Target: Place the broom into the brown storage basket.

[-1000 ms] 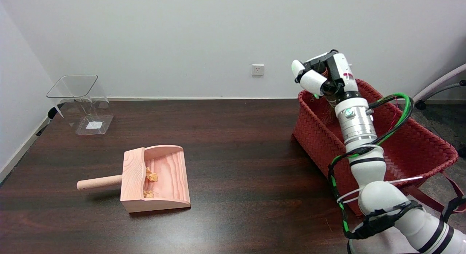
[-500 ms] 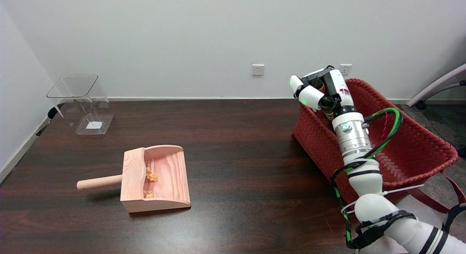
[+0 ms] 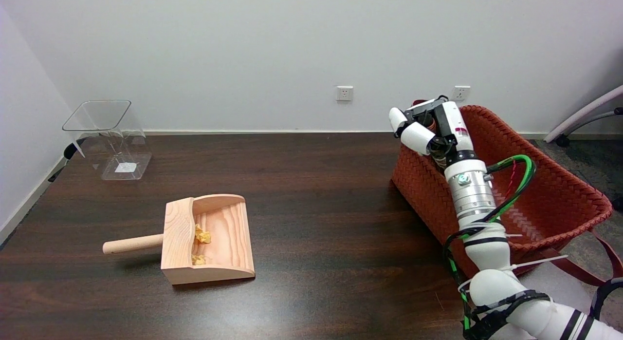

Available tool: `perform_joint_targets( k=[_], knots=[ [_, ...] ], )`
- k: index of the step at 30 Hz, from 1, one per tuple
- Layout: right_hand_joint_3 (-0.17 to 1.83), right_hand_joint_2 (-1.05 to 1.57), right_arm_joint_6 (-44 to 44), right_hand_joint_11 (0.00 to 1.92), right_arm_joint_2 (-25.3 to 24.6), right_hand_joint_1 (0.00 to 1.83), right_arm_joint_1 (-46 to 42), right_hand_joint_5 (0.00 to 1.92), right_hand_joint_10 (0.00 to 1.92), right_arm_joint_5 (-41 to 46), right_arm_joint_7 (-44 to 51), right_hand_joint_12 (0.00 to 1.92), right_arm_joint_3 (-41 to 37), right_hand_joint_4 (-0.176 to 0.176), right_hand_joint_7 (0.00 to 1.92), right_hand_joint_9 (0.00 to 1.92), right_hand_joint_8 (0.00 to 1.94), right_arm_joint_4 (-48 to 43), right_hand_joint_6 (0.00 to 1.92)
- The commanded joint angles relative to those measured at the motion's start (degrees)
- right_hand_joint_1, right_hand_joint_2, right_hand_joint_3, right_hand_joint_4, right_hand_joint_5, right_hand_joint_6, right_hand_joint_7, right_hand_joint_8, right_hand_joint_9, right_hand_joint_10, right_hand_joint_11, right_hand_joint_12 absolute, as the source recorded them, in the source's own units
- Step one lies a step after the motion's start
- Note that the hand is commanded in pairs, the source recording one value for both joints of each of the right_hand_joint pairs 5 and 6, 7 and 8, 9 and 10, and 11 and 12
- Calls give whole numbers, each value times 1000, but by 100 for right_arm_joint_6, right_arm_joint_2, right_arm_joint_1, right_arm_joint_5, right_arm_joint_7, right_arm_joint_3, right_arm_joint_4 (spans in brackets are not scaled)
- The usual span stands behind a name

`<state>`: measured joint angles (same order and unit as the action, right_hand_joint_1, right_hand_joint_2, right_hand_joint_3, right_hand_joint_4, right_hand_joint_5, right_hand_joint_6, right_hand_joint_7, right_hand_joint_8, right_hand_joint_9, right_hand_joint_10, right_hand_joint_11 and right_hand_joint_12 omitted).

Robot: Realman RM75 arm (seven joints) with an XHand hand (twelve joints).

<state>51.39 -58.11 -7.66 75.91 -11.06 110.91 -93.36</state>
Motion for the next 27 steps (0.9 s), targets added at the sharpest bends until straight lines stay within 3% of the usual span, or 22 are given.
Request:
perform_joint_targets(
  k=[1,3,4,7,12,14,17,20,22,23,24,25,27],
  knots=[
    [658,1571,109,1466,-17,737,-29,1466,1466,-142,-233,1466,139,0,1920,1466,1920,20,1466],
    [699,1525,109,1337,-18,733,-33,1337,1337,-142,-222,1337,143,0,1914,1337,1914,-16,1337],
    [751,1359,104,1140,-18,796,-33,1140,1140,-142,-217,1140,143,0,1763,1140,1763,-28,1140],
    [796,1155,100,863,-18,892,-33,863,863,-142,-214,863,143,0,1518,863,1518,-55,863],
    [831,1020,101,688,-18,954,-49,688,688,-150,-214,688,143,0,1246,688,1246,-72,688],
    [830,1022,101,584,-18,1018,-49,584,584,-142,-214,584,143,0,899,584,899,-84,584],
    [869,1033,101,484,-18,1040,-57,484,484,-170,-214,484,139,0,550,484,550,-104,484],
    [889,978,129,391,-18,1045,-73,391,391,-190,-214,391,127,0,407,391,407,-148,391],
    [741,902,177,259,-22,1003,-98,259,259,-202,-214,259,115,0,356,259,356,-208,259],
    [541,886,198,182,-26,965,-122,182,182,-206,-214,182,98,0,329,182,329,-244,182],
    [115,924,242,134,-26,915,-154,134,134,-206,-214,134,79,0,301,134,301,-305,134],
    [-123,957,281,119,-26,844,-178,119,119,-206,-214,119,71,0,288,119,288,-344,119],
    [-175,1014,438,108,-34,743,-233,108,108,-206,-214,108,71,0,275,108,275,-424,108]
  ],
)
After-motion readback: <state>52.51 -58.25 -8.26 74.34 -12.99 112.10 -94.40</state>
